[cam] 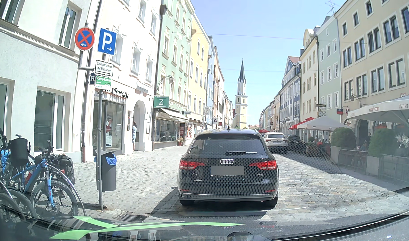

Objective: Follow the waypoints while adhering to traffic rules and regulations

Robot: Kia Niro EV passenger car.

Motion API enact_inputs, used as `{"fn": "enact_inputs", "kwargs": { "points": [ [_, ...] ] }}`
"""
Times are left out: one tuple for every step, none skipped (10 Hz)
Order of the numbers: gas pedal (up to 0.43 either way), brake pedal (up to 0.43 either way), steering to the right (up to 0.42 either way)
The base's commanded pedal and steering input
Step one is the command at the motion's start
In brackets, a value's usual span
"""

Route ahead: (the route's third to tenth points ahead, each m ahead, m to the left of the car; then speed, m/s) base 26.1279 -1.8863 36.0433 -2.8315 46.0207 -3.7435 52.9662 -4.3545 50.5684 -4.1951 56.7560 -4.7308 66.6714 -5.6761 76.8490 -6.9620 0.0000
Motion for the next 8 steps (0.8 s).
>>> {"fn": "enact_inputs", "kwargs": {
  "points": [
    [0.000, 0.287, 0.384],
    [0.000, 0.287, 0.384],
    [0.000, 0.287, 0.384],
    [0.000, 0.287, 0.384],
    [0.000, 0.287, 0.384],
    [0.000, 0.280, 0.384],
    [0.000, 0.280, 0.384],
    [0.000, 0.287, 0.384]
  ]
}}
